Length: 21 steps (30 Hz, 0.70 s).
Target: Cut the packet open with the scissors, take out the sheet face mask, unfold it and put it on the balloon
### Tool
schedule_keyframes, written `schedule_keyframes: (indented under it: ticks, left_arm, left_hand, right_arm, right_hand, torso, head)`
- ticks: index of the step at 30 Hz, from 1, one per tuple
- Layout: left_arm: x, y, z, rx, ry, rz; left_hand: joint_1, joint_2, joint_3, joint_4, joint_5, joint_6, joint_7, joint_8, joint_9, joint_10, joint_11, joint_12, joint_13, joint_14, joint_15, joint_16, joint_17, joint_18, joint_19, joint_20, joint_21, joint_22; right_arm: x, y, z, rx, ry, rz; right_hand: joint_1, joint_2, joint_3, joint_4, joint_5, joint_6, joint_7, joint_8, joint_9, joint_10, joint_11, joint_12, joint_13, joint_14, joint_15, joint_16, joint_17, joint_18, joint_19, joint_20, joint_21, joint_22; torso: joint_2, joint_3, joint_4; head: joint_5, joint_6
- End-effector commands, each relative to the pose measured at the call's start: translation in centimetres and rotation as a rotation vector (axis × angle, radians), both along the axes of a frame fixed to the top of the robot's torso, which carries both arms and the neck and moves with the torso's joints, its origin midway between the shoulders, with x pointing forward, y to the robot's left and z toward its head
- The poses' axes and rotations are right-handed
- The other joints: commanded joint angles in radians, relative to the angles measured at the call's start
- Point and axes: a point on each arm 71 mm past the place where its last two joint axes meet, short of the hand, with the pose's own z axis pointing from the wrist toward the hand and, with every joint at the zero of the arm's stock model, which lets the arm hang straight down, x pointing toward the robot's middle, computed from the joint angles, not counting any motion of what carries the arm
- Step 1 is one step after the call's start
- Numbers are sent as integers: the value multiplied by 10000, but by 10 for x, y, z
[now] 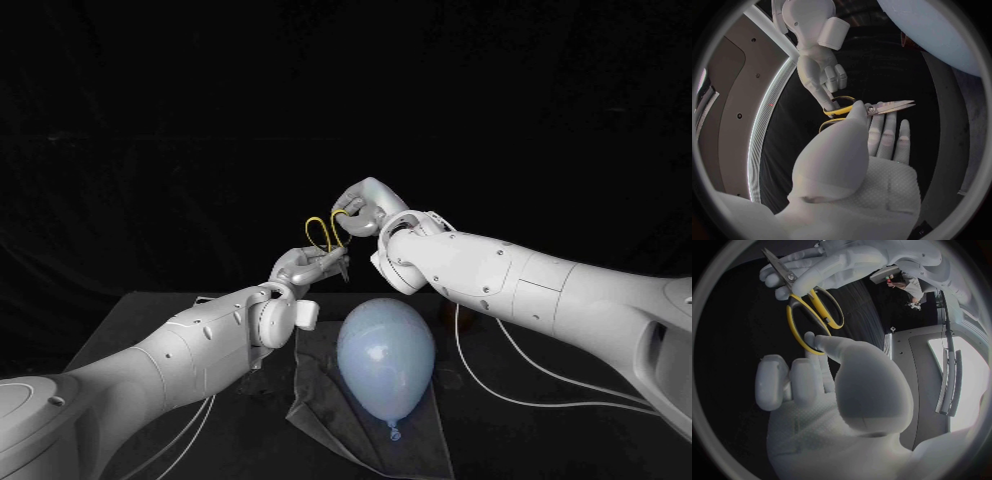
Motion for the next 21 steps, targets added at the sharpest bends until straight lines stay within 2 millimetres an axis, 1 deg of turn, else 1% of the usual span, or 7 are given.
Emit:
schedule_keyframes:
  ticks: [1,8,12,14,16,18,21]
  left_arm:
    - [0,-3,3,-162,-189,-149]
    - [0,-1,3,-2,-301,64]
    - [2,3,4,102,-392,350]
    - [2,5,4,143,-422,460]
    - [2,8,4,201,-448,592]
    - [3,10,4,266,-462,686]
    - [3,14,3,404,-488,788]
  left_hand:
    - [155,109,176,-29,26,192,-49,132,79,258,-116,-19,-13,146,-54,62,11,184,85,-45,54,-7]
    - [304,10,544,0,25,419,-204,369,258,790,-200,-128,-17,264,-74,32,-3,181,161,-81,53,-29]
    - [307,-12,727,12,25,431,-239,423,323,887,-216,-221,-20,284,-83,5,-16,180,170,-98,46,-35]
    - [298,-28,822,14,26,432,-255,448,359,927,-219,-268,-20,303,-85,-4,-20,179,166,-103,41,-37]
    - [279,-48,932,18,26,429,-273,474,401,970,-205,-320,-20,327,-77,-12,-25,177,178,-102,40,-38]
    - [233,-94,1092,19,25,414,-275,509,466,1030,-189,-392,-18,362,-61,-25,-31,175,189,-90,38,-39]
    - [213,-115,1156,18,26,406,-275,522,492,1055,-181,-417,-17,377,-53,-29,-34,174,192,-83,36,-39]
  right_arm:
    - [1,0,0,-93,-1,60]
    - [4,-5,-2,-157,335,-29]
    - [7,-11,-4,-128,666,-79]
    - [9,-14,-6,-162,855,-43]
    - [10,-18,-8,-234,1136,107]
    - [11,-21,-10,-284,1367,277]
    - [11,-26,-12,-296,1626,524]
  right_hand:
    - [1,92,11,-61,38,-53,19,17,15,27,-57,36,8,218,0,29,-7,-56,21,1,13,36]
    - [-60,106,3,-66,51,-84,34,15,34,-3,-42,21,13,198,11,2,-67,-42,-30,8,-30,-12]
    - [-224,65,-154,-150,88,-393,204,-82,85,-372,85,-54,-30,30,138,-185,-398,40,-363,86,-314,-321]
    - [-465,-199,-716,-190,235,-914,457,-398,35,-974,324,-60,-133,-432,355,-751,-1292,228,-1166,262,-1038,-1092]
    - [-780,-570,-1128,-63,-188,-1604,653,-964,-176,-1776,547,-69,-324,-1263,576,-1801,-2891,473,-2271,453,-2094,-2161]
    - [-777,-785,-1618,-53,-384,-2073,635,-1451,-329,-2614,644,-41,-504,-2587,670,-3181,-4580,1001,-4463,622,-4391,-4319]
    - [-714,-826,-2217,17,-584,-2412,437,-1818,-407,-3490,910,-14,-517,-4123,965,-4831,-5476,994,-5494,892,-6106,-5323]
  torso:
    - [1,-7,-2]
    - [8,-2,-6]
    - [9,-3,-8]
    - [7,-4,-3]
    - [5,-2,-5]
    - [4,-1,-7]
    - [4,1,-17]
  head:
    - [14,-7]
    - [40,-22]
    - [71,-39]
    - [74,-48]
    - [72,-47]
    - [74,-54]
    - [112,-73]
